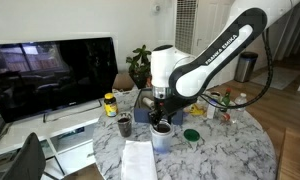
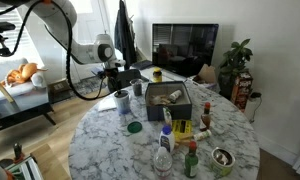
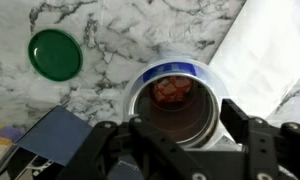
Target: Remove the silver cup from the clear cup then pour the contents in the silver cup into the box
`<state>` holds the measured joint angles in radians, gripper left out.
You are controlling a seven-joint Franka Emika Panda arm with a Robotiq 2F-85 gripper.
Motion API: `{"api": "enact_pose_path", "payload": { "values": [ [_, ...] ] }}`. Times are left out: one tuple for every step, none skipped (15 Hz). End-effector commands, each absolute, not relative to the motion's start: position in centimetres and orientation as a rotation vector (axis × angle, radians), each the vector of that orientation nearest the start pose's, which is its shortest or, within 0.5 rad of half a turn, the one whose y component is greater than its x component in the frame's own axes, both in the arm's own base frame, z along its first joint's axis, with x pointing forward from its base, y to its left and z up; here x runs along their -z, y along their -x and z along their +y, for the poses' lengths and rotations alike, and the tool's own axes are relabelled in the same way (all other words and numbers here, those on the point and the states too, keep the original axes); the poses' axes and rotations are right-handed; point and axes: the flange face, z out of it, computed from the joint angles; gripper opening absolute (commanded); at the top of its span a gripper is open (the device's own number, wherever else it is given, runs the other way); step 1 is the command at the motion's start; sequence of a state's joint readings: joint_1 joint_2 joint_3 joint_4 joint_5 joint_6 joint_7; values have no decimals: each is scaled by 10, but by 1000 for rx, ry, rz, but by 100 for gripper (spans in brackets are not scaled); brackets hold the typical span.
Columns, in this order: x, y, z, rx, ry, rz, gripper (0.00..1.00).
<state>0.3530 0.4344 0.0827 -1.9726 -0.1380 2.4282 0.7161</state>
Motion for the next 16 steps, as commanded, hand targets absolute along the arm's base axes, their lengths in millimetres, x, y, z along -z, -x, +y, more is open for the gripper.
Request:
{"api": "enact_pose_path", "payload": {
  "values": [
    [-247,-568,268,93,3186,138,75],
    [-247,-570,270,93,3186,110,73],
    [-246,-572,271,94,3190,86,71],
    [-245,-574,272,91,3192,61,68],
    [-243,-575,272,86,3194,40,69],
    [-241,-577,273,82,3198,21,64],
    [-239,-578,273,76,3199,3,66],
    [-236,-579,273,71,3201,-11,61],
    [-234,-580,274,66,3201,-25,63],
    [-232,-581,274,63,3203,-34,59],
    [-230,-582,274,60,3204,-44,59],
    [-227,-582,274,55,3206,-49,58],
    [-225,-583,273,51,3206,-53,57],
    [-223,-583,272,46,3207,-56,53],
    [-221,-584,272,41,3208,-57,50],
    [-219,-584,271,36,3208,-59,43]
  ]
}}
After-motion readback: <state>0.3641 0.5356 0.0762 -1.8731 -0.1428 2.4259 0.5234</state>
